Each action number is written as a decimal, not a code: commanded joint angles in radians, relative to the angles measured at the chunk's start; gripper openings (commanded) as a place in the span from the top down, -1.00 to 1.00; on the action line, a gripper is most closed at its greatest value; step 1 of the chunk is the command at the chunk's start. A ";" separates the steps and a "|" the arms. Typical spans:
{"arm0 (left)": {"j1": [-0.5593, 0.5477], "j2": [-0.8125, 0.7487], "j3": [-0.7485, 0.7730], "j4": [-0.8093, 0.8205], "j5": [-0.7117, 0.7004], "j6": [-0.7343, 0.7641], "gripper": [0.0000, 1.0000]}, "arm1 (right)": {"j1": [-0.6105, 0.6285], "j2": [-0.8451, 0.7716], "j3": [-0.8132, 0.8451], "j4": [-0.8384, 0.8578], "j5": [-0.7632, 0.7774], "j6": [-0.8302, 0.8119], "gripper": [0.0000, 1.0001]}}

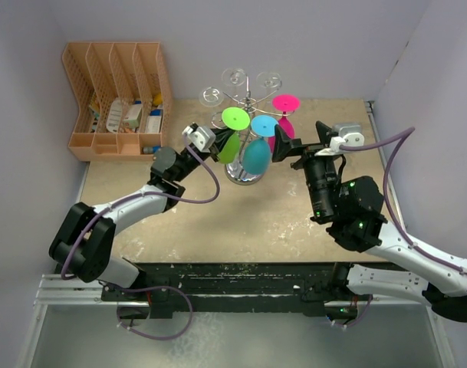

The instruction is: Place the wine glass upside down on the wine glass rack

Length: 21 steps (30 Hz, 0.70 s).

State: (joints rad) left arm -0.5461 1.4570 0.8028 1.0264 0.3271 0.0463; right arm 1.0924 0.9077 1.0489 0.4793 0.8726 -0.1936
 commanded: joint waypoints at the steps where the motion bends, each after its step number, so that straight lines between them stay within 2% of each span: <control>1: -0.005 -0.001 0.057 0.075 -0.032 0.023 1.00 | 0.001 -0.013 0.037 0.025 -0.007 0.010 -0.99; 21: 0.009 -0.075 -0.018 0.129 -0.159 0.121 1.00 | 0.001 -0.020 0.031 0.033 -0.015 -0.013 -0.99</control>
State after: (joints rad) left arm -0.5434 1.4429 0.7918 1.0382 0.2050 0.1345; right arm 1.0924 0.8963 1.0489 0.4686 0.8715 -0.1944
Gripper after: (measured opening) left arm 0.055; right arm 0.995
